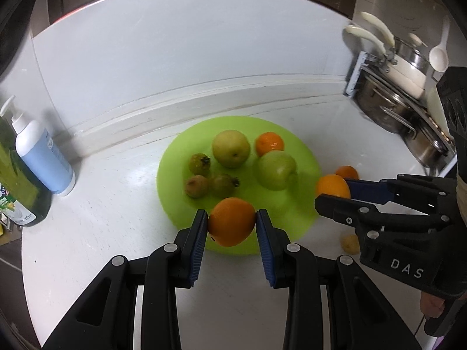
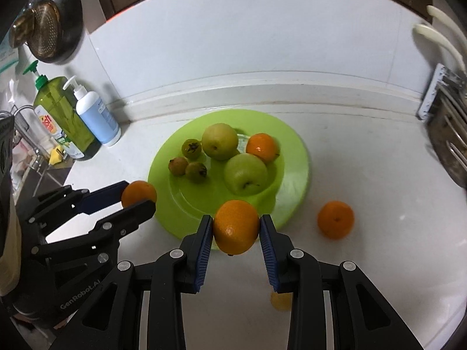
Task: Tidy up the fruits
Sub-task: 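Carry the orange with left tool while right tool carries its orange to the plate, then open both tools to release the oranges onto the plate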
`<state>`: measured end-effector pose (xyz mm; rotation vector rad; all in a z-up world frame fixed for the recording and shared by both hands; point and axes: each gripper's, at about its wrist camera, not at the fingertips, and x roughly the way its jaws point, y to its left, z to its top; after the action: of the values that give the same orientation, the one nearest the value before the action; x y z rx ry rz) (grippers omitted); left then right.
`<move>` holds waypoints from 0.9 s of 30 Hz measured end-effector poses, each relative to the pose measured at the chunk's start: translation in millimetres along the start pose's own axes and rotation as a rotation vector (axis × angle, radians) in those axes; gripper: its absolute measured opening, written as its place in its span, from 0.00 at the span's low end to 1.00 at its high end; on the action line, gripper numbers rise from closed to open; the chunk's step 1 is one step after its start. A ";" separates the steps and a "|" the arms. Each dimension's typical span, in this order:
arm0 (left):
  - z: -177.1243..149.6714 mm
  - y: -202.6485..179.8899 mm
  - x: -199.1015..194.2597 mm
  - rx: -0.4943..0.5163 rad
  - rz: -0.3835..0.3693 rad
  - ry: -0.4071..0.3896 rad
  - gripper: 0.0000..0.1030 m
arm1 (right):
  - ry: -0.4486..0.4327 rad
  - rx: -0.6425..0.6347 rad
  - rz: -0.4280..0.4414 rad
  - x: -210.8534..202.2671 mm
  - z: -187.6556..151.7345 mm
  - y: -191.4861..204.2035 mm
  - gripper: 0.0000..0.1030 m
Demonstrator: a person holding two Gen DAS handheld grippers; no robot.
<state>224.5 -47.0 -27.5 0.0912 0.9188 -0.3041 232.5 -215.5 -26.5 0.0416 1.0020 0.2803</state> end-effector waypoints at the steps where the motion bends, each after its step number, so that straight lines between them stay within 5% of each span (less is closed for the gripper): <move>1: 0.6 2.6 3.1 0.001 0.003 0.004 0.33 | 0.004 -0.002 0.000 3.6 1.4 0.9 0.33; 15: 7.6 20.9 42.3 0.005 0.009 0.065 0.33 | 0.085 -0.005 -0.002 51.1 10.6 2.7 0.33; 27: 10.3 22.9 20.5 -0.005 0.061 0.016 0.40 | 0.049 -0.027 -0.016 35.0 14.1 6.8 0.33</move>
<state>250.8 -31.7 -38.7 0.1167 0.9313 -0.2444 260.5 -198.8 -46.7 0.0027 1.0467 0.2812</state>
